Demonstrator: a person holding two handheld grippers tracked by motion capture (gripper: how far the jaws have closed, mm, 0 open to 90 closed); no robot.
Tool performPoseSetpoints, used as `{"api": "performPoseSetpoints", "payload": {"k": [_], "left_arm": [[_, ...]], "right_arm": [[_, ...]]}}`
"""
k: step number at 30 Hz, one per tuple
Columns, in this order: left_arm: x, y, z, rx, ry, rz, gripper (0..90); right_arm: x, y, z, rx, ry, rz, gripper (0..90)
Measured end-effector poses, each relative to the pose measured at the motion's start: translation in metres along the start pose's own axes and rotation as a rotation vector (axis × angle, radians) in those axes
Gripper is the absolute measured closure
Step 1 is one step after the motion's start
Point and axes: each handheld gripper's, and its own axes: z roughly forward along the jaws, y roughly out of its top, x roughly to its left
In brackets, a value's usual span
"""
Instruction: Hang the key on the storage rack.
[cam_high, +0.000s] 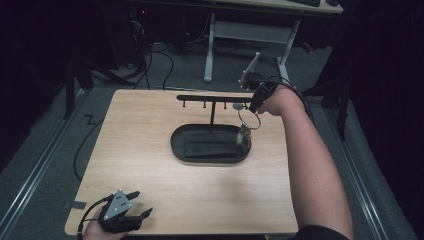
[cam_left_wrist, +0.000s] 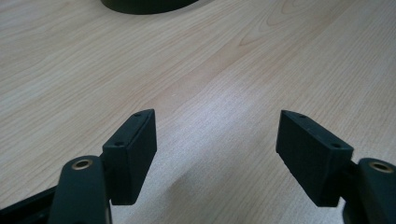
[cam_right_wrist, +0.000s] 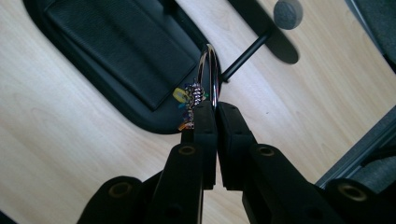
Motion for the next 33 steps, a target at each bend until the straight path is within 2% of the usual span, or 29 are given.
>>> {"api": "performPoseSetpoints", "payload": {"k": [7, 8, 9, 11, 12, 14, 15, 17, 18, 21, 26, 27, 28, 29, 30, 33], "left_arm": [[0.002, 0.001, -0.002, -0.011, -0.007, -0.017, 29.6], [0.002, 0.0, -0.002, -0.008, -0.007, -0.017, 29.6], [0.002, 0.0, -0.002, -0.007, -0.006, -0.016, 29.6], [0.001, 0.0, -0.002, -0.011, -0.007, -0.016, 29.6], [0.001, 0.0, -0.002, -0.014, -0.007, -0.018, 29.6], [0.001, 0.001, -0.002, -0.012, -0.009, -0.012, 29.6], [0.0, 0.001, -0.002, -0.008, -0.012, -0.008, 29.6], [0.0, 0.001, -0.001, -0.008, -0.014, -0.006, 29.6], [0.0, 0.001, -0.001, -0.008, -0.014, -0.004, 29.6], [0.0, 0.002, 0.0, -0.014, -0.013, -0.006, 29.6], [-0.002, 0.003, 0.0, -0.012, -0.014, 0.004, 29.6], [-0.002, 0.003, 0.0, -0.01, -0.013, 0.009, 29.5], [-0.002, 0.004, 0.001, -0.003, -0.013, 0.014, 29.5], [-0.003, 0.004, 0.001, -0.001, -0.014, 0.012, 29.3], [-0.003, 0.004, 0.002, -0.001, -0.014, 0.01, 29.3], [-0.004, 0.005, 0.003, -0.001, -0.012, 0.019, 29.3]], "right_arm": [[-0.015, 0.008, 0.013, -0.016, 0.007, 0.04, 87.9], [-0.015, 0.009, 0.015, -0.003, 0.003, 0.054, 87.9], [-0.016, 0.01, 0.016, -0.003, 0.002, 0.035, 87.8], [-0.014, 0.012, 0.018, 0.001, 0.001, 0.044, 87.8], [-0.015, 0.013, 0.02, -0.003, 0.001, 0.02, 87.7], [-0.014, 0.015, 0.022, 0.0, -0.021, 0.022, 87.7], [-0.013, 0.015, 0.022, 0.004, -0.023, 0.039, 87.6], [-0.012, 0.017, 0.024, 0.005, -0.041, 0.032, 87.3], [-0.011, 0.018, 0.025, 0.003, -0.036, 0.038, 86.5], [-0.008, 0.019, 0.023, -0.017, -0.065, 0.051, 81.1], [0.0, 0.012, 0.015, -0.074, -0.08, 0.063, 65.4], [0.003, 0.009, 0.014, -0.084, -0.072, 0.079, 61.8], [0.003, 0.004, 0.014, -0.109, -0.063, 0.071, 57.4], [0.005, -0.002, 0.014, -0.131, -0.056, 0.098, 51.5], [0.005, -0.006, 0.015, -0.149, -0.058, 0.095, 48.7], [0.013, -0.024, 0.017, -0.199, -0.052, 0.131, 35.4]]}}
